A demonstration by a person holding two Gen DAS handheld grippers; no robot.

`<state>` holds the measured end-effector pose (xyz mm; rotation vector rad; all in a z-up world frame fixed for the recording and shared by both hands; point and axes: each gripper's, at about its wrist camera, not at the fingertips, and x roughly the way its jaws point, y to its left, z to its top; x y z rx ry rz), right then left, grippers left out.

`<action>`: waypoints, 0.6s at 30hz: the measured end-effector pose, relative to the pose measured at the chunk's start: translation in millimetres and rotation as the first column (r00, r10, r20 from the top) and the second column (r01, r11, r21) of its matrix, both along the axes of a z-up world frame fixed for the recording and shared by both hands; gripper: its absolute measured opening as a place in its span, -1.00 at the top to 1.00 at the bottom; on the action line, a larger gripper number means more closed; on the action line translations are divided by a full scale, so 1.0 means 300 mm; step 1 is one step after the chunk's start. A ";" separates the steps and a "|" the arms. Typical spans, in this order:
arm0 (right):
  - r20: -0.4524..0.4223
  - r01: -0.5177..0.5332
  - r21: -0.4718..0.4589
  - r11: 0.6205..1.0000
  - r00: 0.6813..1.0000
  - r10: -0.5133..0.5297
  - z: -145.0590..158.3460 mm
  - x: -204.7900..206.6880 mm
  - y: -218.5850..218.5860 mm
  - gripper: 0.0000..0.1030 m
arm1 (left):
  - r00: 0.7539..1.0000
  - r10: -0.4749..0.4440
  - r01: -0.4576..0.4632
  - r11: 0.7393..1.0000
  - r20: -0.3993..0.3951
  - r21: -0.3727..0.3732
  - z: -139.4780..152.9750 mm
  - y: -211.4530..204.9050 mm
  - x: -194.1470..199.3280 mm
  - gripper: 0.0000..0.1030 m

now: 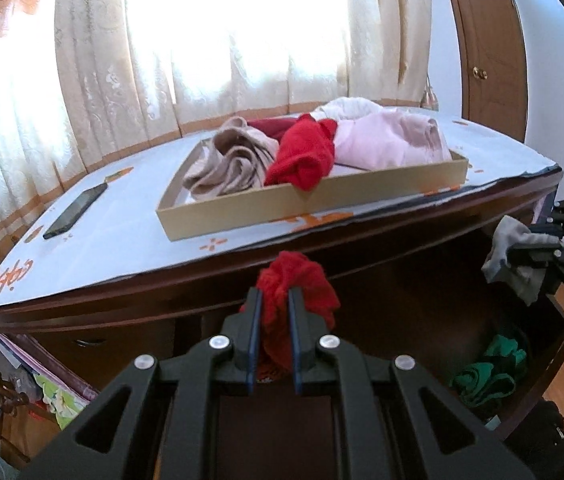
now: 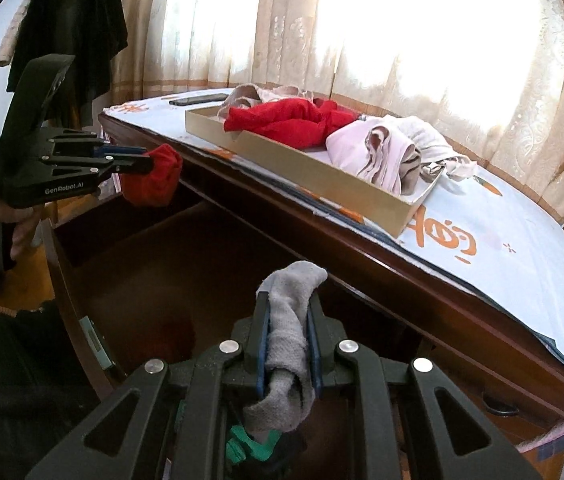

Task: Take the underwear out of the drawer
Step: 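Lift the red sock with the left tool while the right tool lifts the grey sock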

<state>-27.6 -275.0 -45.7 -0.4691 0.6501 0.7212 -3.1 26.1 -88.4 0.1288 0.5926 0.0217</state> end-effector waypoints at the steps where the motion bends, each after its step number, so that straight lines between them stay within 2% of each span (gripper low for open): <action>1: 0.003 0.000 0.004 1.000 1.000 0.000 0.004 0.001 0.003 0.66 | 1.000 0.002 -0.002 1.000 0.007 0.003 0.004 -0.001 -0.002 0.80; 18: 0.050 -0.032 0.053 0.998 0.998 0.029 0.091 0.025 0.094 0.65 | 0.994 -0.013 0.006 0.998 0.110 0.061 0.129 0.010 -0.037 0.80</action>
